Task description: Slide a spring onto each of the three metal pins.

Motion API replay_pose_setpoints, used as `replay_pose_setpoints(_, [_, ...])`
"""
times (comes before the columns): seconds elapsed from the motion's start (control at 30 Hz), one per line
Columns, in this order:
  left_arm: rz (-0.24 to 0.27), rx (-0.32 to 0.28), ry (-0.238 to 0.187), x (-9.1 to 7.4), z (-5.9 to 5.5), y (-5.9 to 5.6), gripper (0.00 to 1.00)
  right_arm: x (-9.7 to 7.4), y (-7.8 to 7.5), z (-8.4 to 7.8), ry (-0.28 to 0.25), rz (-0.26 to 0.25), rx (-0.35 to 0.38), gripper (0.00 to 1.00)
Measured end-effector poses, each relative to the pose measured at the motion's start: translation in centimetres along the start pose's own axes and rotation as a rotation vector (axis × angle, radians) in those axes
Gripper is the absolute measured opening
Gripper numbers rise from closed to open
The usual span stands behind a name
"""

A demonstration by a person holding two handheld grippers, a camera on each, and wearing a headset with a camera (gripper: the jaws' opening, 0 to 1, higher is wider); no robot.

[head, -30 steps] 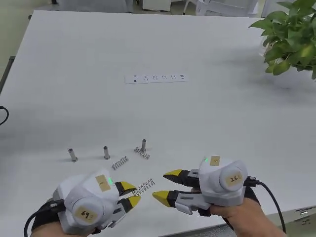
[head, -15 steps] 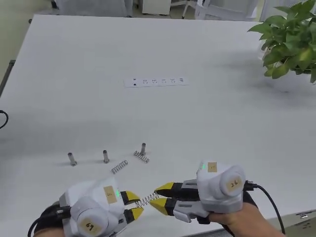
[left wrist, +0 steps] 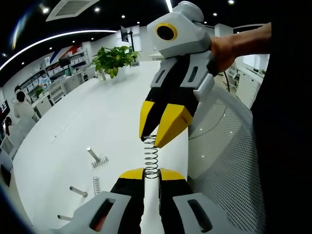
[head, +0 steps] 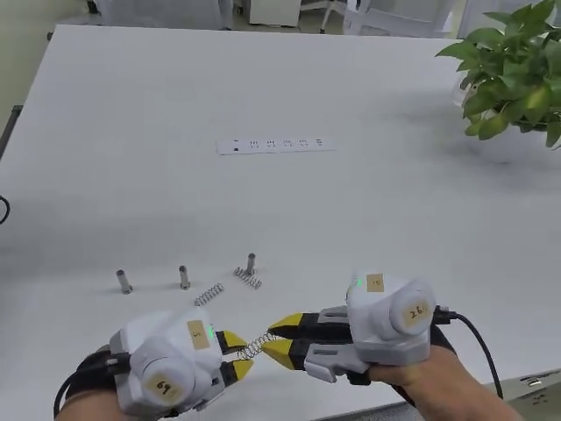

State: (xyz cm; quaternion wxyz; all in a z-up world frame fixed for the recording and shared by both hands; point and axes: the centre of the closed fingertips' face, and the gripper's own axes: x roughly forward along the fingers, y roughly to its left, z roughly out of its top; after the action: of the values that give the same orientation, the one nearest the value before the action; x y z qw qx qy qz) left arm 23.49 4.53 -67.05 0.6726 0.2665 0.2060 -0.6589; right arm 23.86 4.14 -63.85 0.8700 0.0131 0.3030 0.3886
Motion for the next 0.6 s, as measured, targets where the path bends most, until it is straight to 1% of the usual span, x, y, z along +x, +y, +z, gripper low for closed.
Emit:
replay_pose_setpoints(0.13, [-0.008,-0.004,-0.006,0.5,0.2,0.0,0.02,0.0,0.2,0.3,0.006,0.003,-0.014,0.10])
replay_pose_setpoints(0.27, [-0.014,0.001,-0.009,1.1,0.4,-0.1,0.02,0.0,0.4,0.3,0.024,0.010,-0.035,0.11])
replay_pose_setpoints(0.53, [-0.024,0.000,-0.025,1.3,0.9,-0.4,0.02,-0.2,0.2,-0.1,0.048,0.009,-0.050,0.12])
replay_pose_setpoints(0.6, [-0.028,0.001,-0.029,1.3,1.0,-0.4,0.02,-0.3,0.3,-0.3,0.065,0.015,-0.065,0.13])
